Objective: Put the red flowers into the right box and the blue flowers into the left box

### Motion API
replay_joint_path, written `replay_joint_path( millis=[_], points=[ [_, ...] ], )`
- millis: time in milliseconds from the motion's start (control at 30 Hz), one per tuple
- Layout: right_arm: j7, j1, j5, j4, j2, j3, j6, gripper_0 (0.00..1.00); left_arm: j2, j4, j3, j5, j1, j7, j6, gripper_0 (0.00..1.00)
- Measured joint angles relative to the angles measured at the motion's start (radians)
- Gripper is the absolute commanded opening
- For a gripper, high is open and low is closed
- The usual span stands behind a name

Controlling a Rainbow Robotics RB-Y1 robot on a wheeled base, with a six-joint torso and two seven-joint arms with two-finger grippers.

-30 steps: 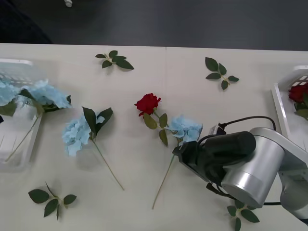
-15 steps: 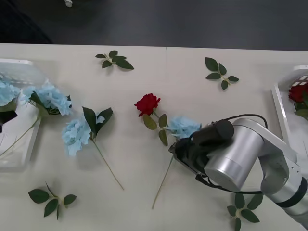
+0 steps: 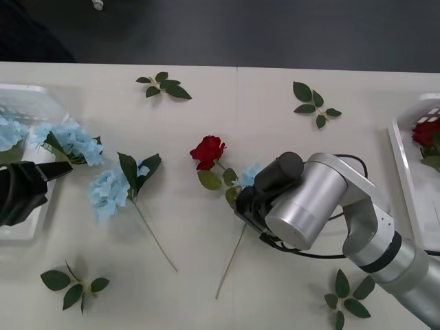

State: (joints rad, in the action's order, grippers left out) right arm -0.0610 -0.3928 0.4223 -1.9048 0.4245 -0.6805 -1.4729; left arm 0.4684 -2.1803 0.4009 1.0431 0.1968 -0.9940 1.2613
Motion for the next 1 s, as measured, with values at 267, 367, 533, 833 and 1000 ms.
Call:
replay_joint_path(
  millis=[267,367,533,833,1000],
  points=[
    [0.0,0.0,0.0,0.016,0.0,0.0,0.0,1.0,-0.038,-0.025,-0.106,-0.099,0.0,0.141,0.014,1.0],
    [0.0,0.0,0.001,0.035,0.0,0.0,0.0,1.0,-0.093,-0.051,-0.136,-0.184,-0.005,0.189,0.085,1.0],
    [0.0,0.0,0.001,0.075,-0.001,0.0,0.005,1.0,-0.155,-0.079,-0.192,-0.299,-0.065,0.189,0.264,1.0],
    [0.0,0.0,-0.032,0.164,-0.056,0.0,0.027,1.0,-0.156,-0.096,-0.351,-0.477,-0.203,0.196,0.451,1.0],
    [0.0,0.0,-0.032,0.164,-0.058,0.0,0.033,0.77,-0.156,-0.069,-0.412,-0.547,-0.237,0.228,0.475,1.0]
  ],
)
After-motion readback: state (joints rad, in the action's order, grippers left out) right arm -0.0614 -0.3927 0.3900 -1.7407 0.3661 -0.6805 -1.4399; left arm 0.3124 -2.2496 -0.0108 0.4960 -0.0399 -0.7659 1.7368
